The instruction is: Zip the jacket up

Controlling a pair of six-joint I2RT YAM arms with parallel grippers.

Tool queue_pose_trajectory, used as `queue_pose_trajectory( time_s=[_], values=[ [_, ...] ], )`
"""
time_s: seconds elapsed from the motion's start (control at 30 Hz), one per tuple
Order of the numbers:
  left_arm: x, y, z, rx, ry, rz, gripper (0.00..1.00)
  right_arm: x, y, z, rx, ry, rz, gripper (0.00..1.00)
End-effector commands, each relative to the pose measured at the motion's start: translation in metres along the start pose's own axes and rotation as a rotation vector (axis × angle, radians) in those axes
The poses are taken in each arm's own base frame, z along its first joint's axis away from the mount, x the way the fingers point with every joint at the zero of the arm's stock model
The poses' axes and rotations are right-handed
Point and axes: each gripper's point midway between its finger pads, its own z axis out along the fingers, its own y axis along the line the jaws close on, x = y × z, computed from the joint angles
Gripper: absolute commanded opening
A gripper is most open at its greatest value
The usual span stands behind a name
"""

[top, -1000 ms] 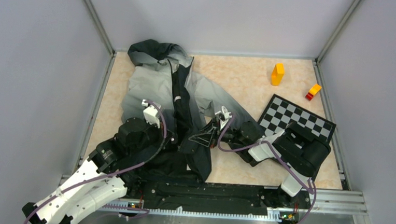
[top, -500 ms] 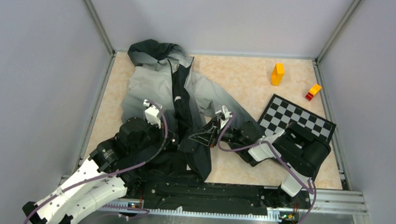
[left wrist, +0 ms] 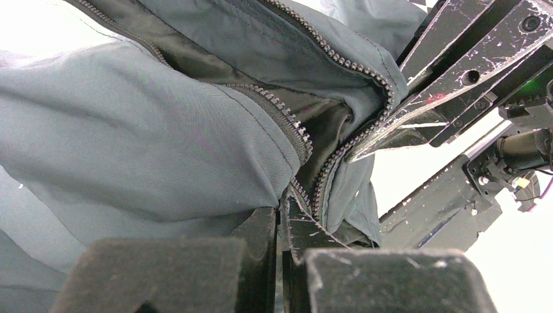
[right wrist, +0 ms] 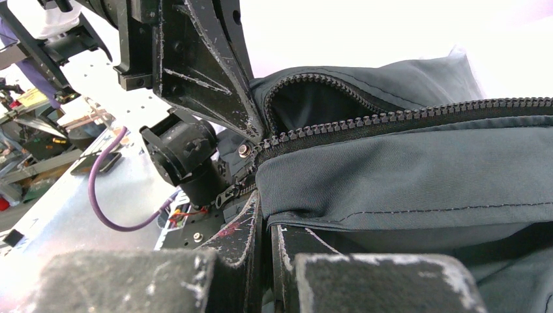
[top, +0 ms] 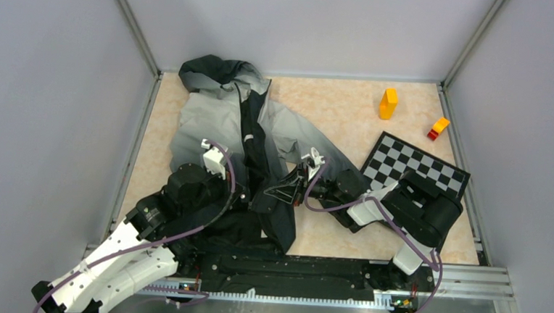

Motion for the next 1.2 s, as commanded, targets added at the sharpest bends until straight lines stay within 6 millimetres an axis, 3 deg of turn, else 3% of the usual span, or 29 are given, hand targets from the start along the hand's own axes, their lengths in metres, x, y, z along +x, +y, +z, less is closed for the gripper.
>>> queue_pose_trajectory(
  time_s=[0.0,0.6,1.17],
  values=[
    [-0.012,-0.003,0.002,0.011,-0.045,0.006,0.0,-0.058,0.036,0.006,-0.131,-0.194,-0.191,0.0],
    [-0.01,-0.006,0.004,0.025,-0.032,0.008,0.0,-0.059,0.036,0.006,-0.122,-0.2,-0.19,0.0],
    [-0.009,-0.015,0.002,0.081,-0.024,0.025,0.0,-0.063,0.023,0.001,-0.059,-0.223,-0.174,0.0]
  ],
)
